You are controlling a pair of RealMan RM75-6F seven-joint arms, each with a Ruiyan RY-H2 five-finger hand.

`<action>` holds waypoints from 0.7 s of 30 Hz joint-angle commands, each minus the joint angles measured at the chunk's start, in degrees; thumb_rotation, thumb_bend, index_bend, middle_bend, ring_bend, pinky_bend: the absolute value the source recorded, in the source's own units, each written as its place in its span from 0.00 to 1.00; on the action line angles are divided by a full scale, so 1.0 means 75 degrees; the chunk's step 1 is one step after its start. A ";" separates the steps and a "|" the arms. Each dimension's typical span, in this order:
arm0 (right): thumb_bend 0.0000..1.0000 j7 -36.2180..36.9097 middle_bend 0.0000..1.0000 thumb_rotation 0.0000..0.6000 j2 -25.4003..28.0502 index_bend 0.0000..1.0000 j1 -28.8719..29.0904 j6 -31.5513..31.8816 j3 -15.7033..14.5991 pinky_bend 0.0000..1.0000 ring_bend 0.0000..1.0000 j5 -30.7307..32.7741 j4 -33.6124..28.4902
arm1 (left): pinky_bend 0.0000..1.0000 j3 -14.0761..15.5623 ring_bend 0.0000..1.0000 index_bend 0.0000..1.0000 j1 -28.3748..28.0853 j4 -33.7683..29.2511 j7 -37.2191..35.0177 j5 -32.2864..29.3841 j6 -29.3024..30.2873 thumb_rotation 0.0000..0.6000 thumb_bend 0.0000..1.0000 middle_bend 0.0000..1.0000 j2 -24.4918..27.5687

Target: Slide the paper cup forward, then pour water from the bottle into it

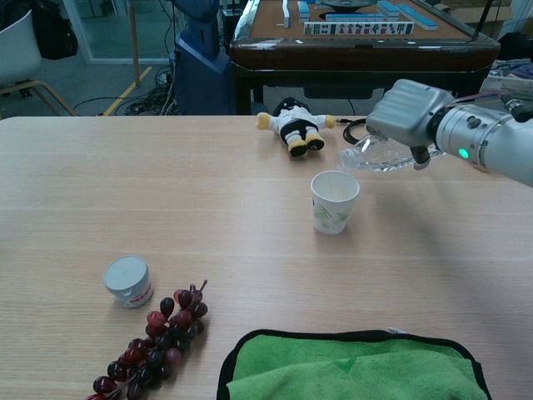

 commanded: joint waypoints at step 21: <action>0.20 -0.0965 0.60 1.00 0.0074 0.62 0.0192 0.0097 -0.0262 0.58 0.49 0.0465 -0.0187 | 0.11 -0.0011 0.00 0.08 0.0007 -0.0021 0.0001 -0.0010 -0.0011 1.00 0.27 0.00 0.0020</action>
